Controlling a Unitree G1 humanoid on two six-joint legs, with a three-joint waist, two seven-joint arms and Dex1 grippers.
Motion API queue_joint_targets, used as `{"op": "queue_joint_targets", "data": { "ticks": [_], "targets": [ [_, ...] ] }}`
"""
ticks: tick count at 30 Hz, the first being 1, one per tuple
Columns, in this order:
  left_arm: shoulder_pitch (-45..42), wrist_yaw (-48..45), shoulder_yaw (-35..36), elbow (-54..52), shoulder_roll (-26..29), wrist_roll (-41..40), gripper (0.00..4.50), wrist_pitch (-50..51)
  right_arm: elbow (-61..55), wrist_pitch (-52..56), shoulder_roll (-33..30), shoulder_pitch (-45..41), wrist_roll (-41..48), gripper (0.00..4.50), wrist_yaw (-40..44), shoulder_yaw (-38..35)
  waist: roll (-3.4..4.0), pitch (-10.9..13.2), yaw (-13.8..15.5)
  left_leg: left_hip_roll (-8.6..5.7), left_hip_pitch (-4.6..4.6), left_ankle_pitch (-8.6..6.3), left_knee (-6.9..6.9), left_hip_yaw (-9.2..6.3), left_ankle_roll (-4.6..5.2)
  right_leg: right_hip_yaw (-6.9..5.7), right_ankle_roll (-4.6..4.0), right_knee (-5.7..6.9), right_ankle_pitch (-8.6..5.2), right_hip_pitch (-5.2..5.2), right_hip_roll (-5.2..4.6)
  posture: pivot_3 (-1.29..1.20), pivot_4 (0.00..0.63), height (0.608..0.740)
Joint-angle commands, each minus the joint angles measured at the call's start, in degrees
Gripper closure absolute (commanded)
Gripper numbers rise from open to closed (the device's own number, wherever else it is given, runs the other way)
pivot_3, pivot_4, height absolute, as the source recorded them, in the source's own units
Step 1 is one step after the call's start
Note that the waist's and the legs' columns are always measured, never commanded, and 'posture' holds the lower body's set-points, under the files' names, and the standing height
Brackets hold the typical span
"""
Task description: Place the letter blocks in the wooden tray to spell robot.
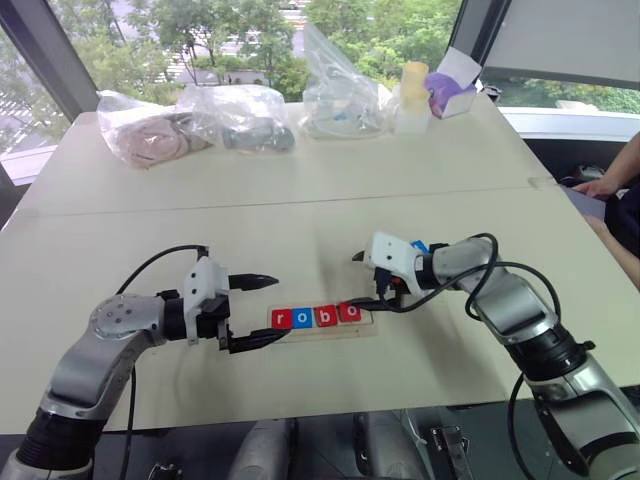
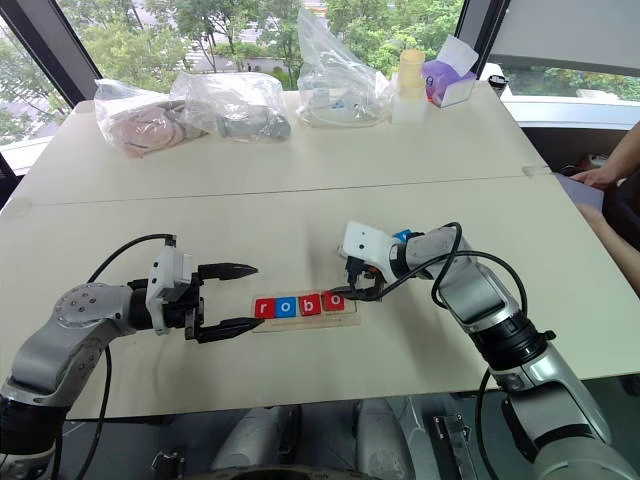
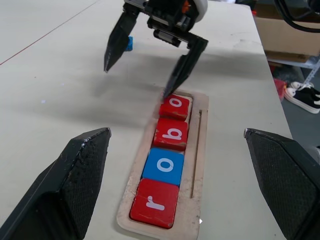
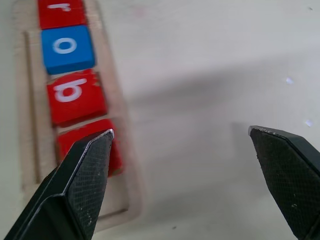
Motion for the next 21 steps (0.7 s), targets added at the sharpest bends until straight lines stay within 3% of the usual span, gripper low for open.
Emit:
{"op": "queue_joint_targets", "data": {
  "ticks": [1, 12, 21],
  "targets": [
    [-0.21, 0.13, 0.20, -1.86, -0.15, -0.56, 0.00, -0.56, 0.85, -1.61, 0.21, -1.51, -0.52, 0.03, -0.52, -1.14, 0.00, 0.00, 0.00, 0.00, 0.00, 0.00, 0.00, 0.00, 0.00, 0.00, 0.00, 0.00, 0.00, 0.00, 0.00, 0.00, 0.150, 0.740],
    [0.60, 0.42, 0.46, -1.80, -0.36, -0.37, 0.00, -1.08, -1.31, -2.23, -0.14, 0.51, -0.65, 0.03, 2.81, 1.13, 0.00, 0.00, -0.03, 0.00, 0.00, 0.00, 0.00, 0.00, 0.00, 0.00, 0.00, 0.00, 0.00, 0.00, 0.01, 0.00, 0.150, 0.740],
    [-0.10, 0.51, 0.28, -1.59, -0.42, -0.46, 0.00, -0.77, -1.67, -0.40, -0.64, -1.21, -0.69, 0.03, 0.92, -2.45, 0.00, 0.00, 0.02, 0.00, 0.00, 0.00, 0.00, 0.00, 0.00, 0.00, 0.00, 0.00, 0.00, 0.00, 0.00, 0.00, 0.150, 0.740]
  ]
}}
